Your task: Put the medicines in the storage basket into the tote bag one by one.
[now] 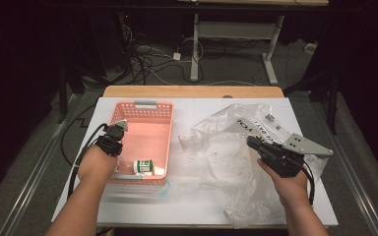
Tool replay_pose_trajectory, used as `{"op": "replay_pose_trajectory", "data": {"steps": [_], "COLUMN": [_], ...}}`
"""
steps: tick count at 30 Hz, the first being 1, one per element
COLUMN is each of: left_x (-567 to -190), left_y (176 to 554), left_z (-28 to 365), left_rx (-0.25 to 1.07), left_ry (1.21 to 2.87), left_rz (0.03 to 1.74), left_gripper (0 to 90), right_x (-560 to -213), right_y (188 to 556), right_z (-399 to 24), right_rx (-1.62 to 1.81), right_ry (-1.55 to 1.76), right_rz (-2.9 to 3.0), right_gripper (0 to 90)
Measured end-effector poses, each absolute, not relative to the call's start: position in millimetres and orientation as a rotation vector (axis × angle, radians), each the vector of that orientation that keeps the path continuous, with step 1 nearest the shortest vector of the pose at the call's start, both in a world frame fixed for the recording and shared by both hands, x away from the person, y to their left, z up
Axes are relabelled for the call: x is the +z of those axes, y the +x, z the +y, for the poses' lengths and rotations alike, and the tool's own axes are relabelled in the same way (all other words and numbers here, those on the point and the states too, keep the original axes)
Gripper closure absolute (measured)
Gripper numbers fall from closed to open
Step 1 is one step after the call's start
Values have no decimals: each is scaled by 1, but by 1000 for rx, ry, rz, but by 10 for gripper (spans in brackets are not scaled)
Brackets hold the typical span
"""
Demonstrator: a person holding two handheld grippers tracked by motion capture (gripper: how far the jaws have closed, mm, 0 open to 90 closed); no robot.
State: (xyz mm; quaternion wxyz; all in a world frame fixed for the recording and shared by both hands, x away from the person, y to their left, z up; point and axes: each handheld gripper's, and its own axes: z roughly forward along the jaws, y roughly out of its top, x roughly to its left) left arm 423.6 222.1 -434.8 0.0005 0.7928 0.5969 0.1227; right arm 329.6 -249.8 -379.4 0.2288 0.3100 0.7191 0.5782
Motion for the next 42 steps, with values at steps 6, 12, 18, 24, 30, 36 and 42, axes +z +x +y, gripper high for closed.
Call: {"op": "replay_pose_trajectory", "data": {"steps": [6, 12, 18, 24, 30, 36, 42], "left_x": [-435, -435, -419, -394, -396, -404, -412], "left_y": [424, 426, 438, 439, 436, 437, 442], "left_z": [222, 214, 167, 184, 210, 205, 201], "left_rx": [372, 341, 90, 125, 156, 115, 102], "left_ry": [2488, 2505, 2321, 2171, 2137, 2160, 2219], "left_rz": [1877, 1843, 1520, 1494, 1552, 1570, 1597], "left_gripper": [884, 884, 885, 885, 884, 808, 616], "right_x": [-380, -379, -378, -380, -379, -379, -379], "right_y": [330, 329, 329, 331, 331, 331, 330], "right_z": [-250, -249, -249, -251, -253, -250, -251], "right_rx": [1592, 1591, 1592, 1591, 1593, 1592, 1591], "right_ry": [850, 850, 847, 853, 858, 847, 850], "right_rz": [1980, 1982, 1978, 1980, 1972, 1976, 1975], "right_gripper": [900, 900, 900, 900, 900, 900, 900]}}
